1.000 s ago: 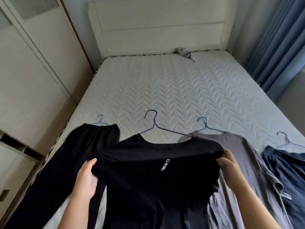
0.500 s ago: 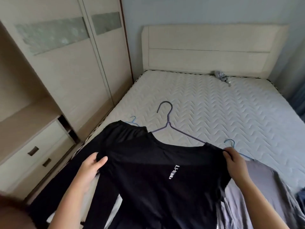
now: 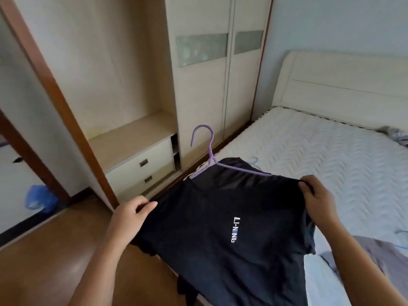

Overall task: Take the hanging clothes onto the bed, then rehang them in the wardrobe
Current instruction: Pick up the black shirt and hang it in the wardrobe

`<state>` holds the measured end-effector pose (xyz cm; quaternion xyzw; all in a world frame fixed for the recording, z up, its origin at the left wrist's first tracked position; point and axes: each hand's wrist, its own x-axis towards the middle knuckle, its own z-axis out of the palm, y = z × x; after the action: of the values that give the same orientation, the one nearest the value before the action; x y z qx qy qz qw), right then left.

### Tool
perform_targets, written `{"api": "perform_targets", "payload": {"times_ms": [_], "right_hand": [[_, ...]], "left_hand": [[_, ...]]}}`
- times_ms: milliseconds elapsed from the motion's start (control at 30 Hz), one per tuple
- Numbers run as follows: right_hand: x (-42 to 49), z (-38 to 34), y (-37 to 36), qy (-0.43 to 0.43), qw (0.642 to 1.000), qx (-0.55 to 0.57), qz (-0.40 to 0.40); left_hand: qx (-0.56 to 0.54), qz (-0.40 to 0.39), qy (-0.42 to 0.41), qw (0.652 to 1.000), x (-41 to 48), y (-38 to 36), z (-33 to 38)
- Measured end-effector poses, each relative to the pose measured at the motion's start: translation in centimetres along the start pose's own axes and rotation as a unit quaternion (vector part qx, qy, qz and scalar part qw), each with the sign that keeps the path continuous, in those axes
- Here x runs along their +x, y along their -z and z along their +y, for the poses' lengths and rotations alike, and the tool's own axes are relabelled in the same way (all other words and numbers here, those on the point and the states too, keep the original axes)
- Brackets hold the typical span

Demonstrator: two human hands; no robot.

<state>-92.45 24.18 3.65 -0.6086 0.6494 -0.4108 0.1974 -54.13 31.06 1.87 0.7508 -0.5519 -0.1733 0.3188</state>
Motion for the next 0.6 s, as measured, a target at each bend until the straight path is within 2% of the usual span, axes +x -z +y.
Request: {"api": "perform_targets", "payload": {"times_ms": [67, 267, 433, 600], "right_hand": [[-1.6, -3.9, -4.7, 0.037, 0.999, -0.012, -0.037], [-6.3, -14.8, -18.6, 0.148, 0.979, -0.046, -0.130], [-8.9, -21.4, -27.5, 0.190, 0.953, -0.026, -0.236], [-8.0, -26.1, -34.9, 0.236, 0.926, -0.028, -0.294]], "left_hand": [[0.010, 0.053, 0.016, 0.998, -1.8, 4.4, -5.0], [0.019, 0.145, 0.170, 0.974, -7.5, 14.9, -18.7], [0.009, 0.246, 0.234, 0.941, -10.8, 20.4, -24.5], [0.051, 0.270, 0.258, 0.926, -9.3, 23.6, -30.1]]}}
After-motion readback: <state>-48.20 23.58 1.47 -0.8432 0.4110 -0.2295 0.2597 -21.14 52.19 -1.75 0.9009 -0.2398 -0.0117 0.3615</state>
